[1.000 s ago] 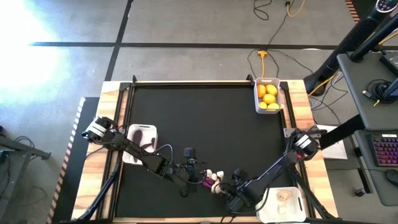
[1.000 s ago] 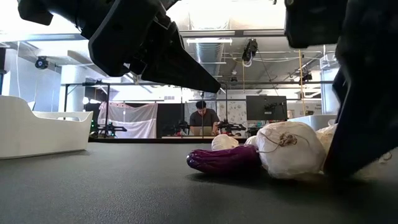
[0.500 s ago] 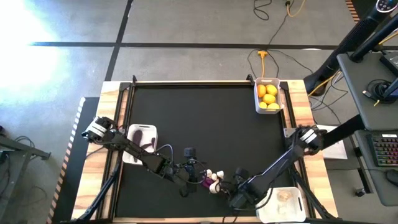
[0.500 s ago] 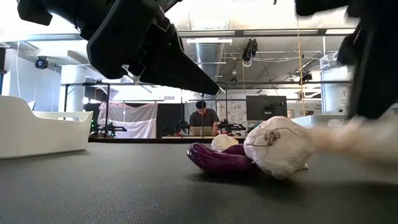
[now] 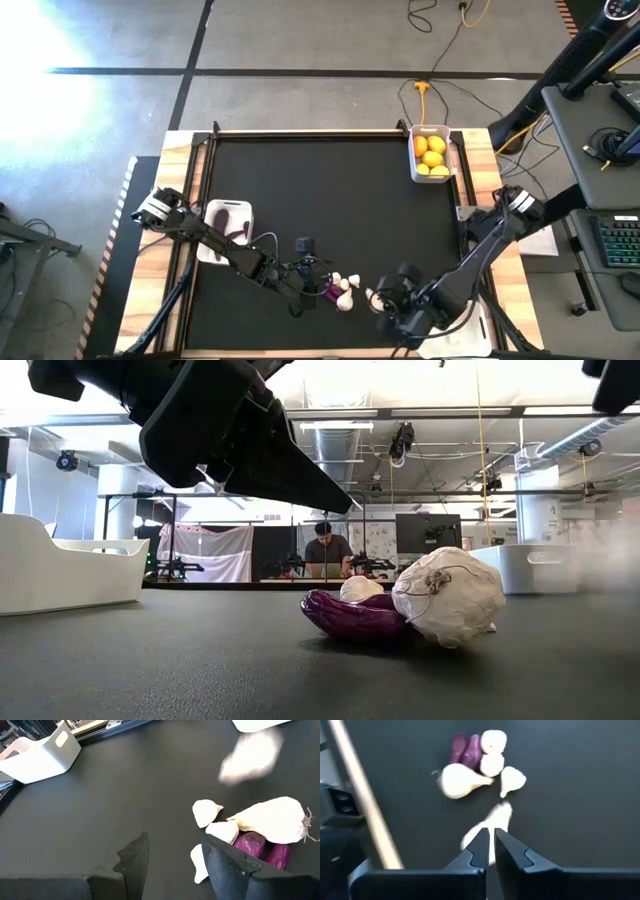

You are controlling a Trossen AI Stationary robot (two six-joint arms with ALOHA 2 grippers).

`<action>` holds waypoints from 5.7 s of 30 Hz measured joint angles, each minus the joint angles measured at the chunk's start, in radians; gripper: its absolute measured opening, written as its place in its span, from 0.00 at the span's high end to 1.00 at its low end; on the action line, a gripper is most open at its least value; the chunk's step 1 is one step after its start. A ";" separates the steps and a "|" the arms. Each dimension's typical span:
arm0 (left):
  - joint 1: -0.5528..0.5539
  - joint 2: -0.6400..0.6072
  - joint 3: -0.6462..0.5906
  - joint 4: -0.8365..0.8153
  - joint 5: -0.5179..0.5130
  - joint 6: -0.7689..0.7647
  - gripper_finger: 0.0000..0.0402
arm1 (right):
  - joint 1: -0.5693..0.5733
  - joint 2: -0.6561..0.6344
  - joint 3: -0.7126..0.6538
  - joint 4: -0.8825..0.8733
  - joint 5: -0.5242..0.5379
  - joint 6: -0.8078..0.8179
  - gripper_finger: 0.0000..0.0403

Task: Sort produce into baskets
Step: Put the garlic into the bottom white bin

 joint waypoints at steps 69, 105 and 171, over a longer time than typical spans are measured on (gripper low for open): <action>-0.005 -0.054 -0.209 0.103 0.067 -0.048 0.59 | -0.489 0.238 -0.154 0.528 -0.059 -0.547 0.60; 0.046 -0.049 -0.232 0.387 0.139 0.023 0.59 | 0.337 -0.001 -0.159 -0.179 -0.485 0.785 0.73; 0.016 -0.115 -0.231 0.292 0.140 -0.050 0.59 | -0.127 0.178 -0.404 0.801 0.193 -0.438 0.43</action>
